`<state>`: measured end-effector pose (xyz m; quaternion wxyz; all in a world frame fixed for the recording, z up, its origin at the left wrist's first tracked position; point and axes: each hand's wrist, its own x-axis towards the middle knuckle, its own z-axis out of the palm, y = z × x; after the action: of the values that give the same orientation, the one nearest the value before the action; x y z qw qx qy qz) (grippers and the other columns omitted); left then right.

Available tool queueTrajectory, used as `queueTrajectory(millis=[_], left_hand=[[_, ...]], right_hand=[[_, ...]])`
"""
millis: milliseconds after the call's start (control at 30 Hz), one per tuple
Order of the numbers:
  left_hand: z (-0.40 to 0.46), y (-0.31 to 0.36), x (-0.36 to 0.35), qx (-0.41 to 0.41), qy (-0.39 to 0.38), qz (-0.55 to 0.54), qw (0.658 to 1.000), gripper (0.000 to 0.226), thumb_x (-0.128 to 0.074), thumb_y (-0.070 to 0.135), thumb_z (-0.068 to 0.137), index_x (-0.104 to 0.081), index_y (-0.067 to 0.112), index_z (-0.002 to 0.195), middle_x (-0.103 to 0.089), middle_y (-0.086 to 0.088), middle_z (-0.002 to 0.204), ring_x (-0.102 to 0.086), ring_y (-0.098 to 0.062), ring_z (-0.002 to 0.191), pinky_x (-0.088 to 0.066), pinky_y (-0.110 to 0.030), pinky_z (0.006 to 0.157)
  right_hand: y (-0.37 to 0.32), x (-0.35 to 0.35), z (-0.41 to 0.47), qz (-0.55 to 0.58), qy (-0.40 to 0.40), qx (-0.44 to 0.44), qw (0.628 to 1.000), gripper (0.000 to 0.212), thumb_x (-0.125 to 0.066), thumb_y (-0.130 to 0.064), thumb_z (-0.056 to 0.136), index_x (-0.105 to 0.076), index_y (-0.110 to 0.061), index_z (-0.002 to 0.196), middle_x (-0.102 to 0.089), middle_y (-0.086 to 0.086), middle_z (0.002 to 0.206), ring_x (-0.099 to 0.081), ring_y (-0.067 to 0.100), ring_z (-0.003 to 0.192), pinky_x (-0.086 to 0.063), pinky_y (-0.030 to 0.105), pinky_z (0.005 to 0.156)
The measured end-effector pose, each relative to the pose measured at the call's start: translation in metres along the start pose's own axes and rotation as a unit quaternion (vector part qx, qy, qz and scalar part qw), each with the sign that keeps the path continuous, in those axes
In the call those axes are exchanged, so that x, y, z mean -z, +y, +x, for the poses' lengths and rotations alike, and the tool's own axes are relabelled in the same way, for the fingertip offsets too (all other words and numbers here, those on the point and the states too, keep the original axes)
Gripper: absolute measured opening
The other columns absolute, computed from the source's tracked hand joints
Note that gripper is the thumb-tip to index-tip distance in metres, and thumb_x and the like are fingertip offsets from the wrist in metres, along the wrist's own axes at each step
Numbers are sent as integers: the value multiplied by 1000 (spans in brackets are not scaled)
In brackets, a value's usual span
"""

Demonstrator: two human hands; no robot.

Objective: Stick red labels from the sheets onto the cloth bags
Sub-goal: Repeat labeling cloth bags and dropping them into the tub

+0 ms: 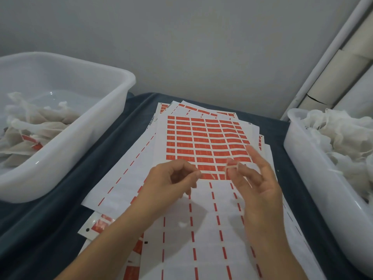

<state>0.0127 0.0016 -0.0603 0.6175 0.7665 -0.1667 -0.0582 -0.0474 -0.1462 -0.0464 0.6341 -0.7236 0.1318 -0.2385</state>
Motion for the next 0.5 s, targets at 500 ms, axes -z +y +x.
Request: queueTrajectory(millis=[500], left_hand=[[-6, 6, -5, -55, 17, 12, 998, 18, -64, 21, 83, -61, 35, 73, -63, 23, 74, -60, 6, 69, -43, -2, 57]], right_hand=[[5, -9, -4, 40, -161, -91, 982, 32, -63, -51, 58, -72, -39, 86, -59, -36, 112, -54, -10, 106, -37, 10, 82]])
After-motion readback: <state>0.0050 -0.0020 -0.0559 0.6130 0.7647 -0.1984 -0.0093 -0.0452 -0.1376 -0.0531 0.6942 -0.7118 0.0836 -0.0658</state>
